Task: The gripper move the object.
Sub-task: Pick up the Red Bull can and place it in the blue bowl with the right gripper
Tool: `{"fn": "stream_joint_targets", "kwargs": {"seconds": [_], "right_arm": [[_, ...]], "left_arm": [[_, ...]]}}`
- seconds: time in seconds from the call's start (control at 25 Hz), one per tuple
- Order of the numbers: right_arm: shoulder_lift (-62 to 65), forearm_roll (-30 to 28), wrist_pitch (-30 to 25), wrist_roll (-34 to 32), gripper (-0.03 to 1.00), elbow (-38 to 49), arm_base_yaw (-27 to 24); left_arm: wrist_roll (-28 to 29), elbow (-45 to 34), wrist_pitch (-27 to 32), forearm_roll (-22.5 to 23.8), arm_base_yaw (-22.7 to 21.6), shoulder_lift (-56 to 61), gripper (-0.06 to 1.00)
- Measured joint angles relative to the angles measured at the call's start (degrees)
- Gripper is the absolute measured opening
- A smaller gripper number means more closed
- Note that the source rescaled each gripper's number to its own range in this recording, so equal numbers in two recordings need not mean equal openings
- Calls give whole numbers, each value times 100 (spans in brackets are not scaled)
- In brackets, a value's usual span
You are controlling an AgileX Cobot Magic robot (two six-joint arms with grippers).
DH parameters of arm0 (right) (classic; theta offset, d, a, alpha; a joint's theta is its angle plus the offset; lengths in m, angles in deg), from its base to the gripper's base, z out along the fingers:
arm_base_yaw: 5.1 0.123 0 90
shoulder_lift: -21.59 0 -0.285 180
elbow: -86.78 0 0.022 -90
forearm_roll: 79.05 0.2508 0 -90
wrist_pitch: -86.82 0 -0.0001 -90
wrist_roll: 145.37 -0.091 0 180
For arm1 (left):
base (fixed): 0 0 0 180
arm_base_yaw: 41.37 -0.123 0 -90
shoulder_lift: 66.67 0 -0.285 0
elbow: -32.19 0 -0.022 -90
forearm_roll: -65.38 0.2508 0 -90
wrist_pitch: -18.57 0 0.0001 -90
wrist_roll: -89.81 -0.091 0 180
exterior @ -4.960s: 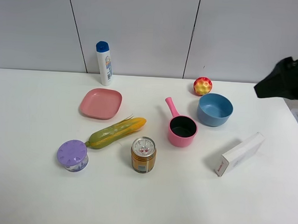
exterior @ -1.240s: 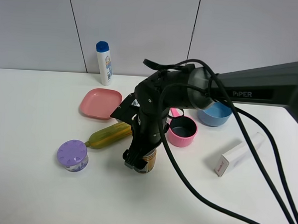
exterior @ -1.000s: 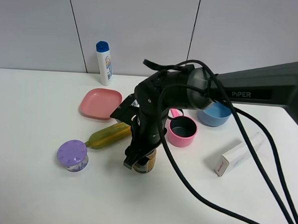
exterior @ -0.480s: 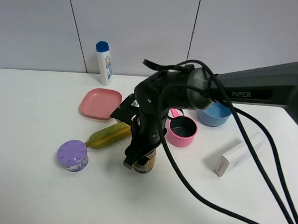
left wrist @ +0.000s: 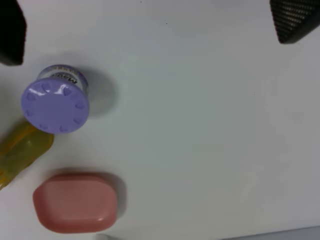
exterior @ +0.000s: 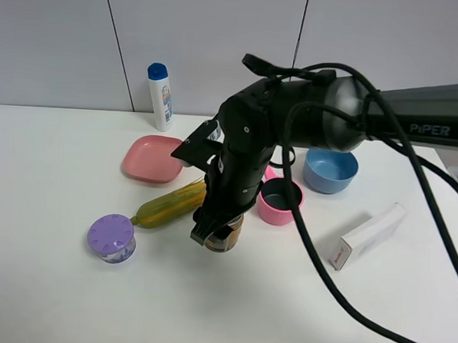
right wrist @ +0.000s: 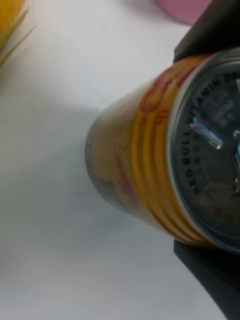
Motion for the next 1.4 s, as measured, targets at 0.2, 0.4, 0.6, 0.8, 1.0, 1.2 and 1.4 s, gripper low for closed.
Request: {"fn": "stream_joint_targets", "kwargs": {"seconds": [0.2,0.4,0.6,0.8,1.0,1.2,1.4], "right_arm": [[370,-38,-331,-17,1,0,0],[719,-160,-557,-221,1,0,-202],[1012,-384,-886,-351,1,0,-709],[1190,-542,-1181,-389,1,0,-1373],[1209,-687,-1391,-389,1,0,-2004],[1227,-770,-1380,-389,1,0,-2556],[1227,-776,-1111,-389,1,0,-2964]], "left_arm": [[0,0,0,0,0,0,100],[0,0,0,0,0,0,100],[0,0,0,0,0,0,100],[0,0,0,0,0,0,100],[0,0,0,0,0,0,100],[0,0,0,0,0,0,100],[0,0,0,0,0,0,100]]}}
